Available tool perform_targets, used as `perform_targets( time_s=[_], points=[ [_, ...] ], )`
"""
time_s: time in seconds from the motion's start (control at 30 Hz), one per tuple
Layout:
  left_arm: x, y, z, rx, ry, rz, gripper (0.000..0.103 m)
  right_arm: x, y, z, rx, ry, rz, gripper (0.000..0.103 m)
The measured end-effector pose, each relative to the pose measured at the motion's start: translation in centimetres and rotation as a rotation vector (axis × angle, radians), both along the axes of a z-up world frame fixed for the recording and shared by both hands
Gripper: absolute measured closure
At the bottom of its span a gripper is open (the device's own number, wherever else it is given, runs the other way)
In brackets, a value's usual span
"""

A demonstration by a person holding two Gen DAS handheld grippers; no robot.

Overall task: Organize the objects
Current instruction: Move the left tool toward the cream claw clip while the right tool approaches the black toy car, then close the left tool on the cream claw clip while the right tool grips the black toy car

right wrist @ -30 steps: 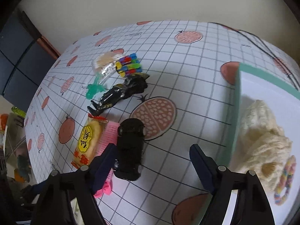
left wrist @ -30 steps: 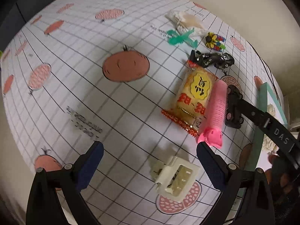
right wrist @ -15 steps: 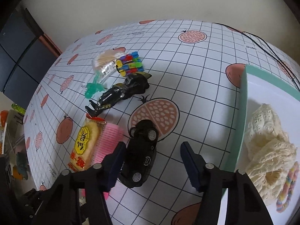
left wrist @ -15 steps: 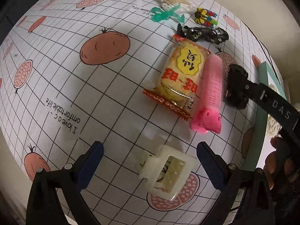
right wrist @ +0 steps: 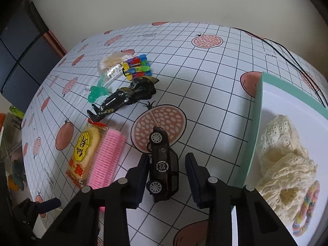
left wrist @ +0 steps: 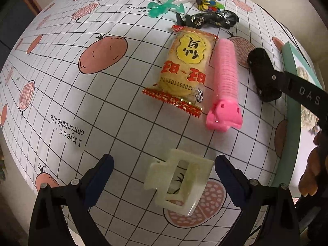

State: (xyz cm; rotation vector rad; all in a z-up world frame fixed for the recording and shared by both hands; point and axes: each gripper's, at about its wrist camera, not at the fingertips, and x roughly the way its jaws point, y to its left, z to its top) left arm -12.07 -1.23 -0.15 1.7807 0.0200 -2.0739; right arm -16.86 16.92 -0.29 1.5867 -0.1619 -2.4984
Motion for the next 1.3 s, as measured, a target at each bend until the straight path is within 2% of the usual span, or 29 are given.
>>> perform_targets(
  time_s=[0.27, 0.37, 0.5, 0.57, 0.8, 0.93, 1.1, 1.2, 1.27, 1.3],
  points=[
    [0.4, 0.2, 0.2, -0.025, 0.005, -0.012, 0.013, 0.2, -0.1, 0.0, 0.021, 0.009, 0.017, 0.064],
    [0.4, 0.2, 0.7, -0.03, 0.021, -0.017, 0.03, 0.2, 0.0, 0.0, 0.017, 0.007, 0.018, 0.064],
    [0.5, 0.2, 1.1, -0.034, 0.033, -0.017, 0.042, 0.4, 0.5, 0.1, -0.003, 0.002, 0.019, 0.065],
    [0.5, 0.1, 1.3, -0.034, 0.042, -0.013, 0.055, 0.5, 0.5, 0.1, -0.002, 0.001, 0.019, 0.065],
    [0.7, -0.1, 1.5, -0.023, 0.045, -0.018, 0.055, 0.7, -0.1, 0.2, 0.039, 0.008, 0.036, 0.065],
    [0.7, -0.7, 1.8, 0.032, 0.061, 0.0, 0.055, 0.8, -0.1, 0.2, 0.036, 0.008, 0.035, 0.065],
    [0.8, -1.7, 2.7, 0.066, 0.1, 0.024, 0.055, 0.8, 0.6, 0.2, -0.011, -0.011, 0.022, 0.065],
    [0.7, -3.2, 3.5, 0.075, 0.13, 0.036, 0.055, 0.9, 1.2, 0.2, -0.043, -0.017, 0.006, 0.071],
    [2.7, -1.7, 3.3, 0.085, 0.157, 0.056, 0.055, 1.0, 1.3, 0.2, -0.05, -0.02, 0.008, 0.072],
    [2.3, -1.6, 3.8, 0.092, 0.166, 0.059, 0.055, 1.0, 1.3, 0.2, -0.047, -0.021, 0.011, 0.072]
  ],
)
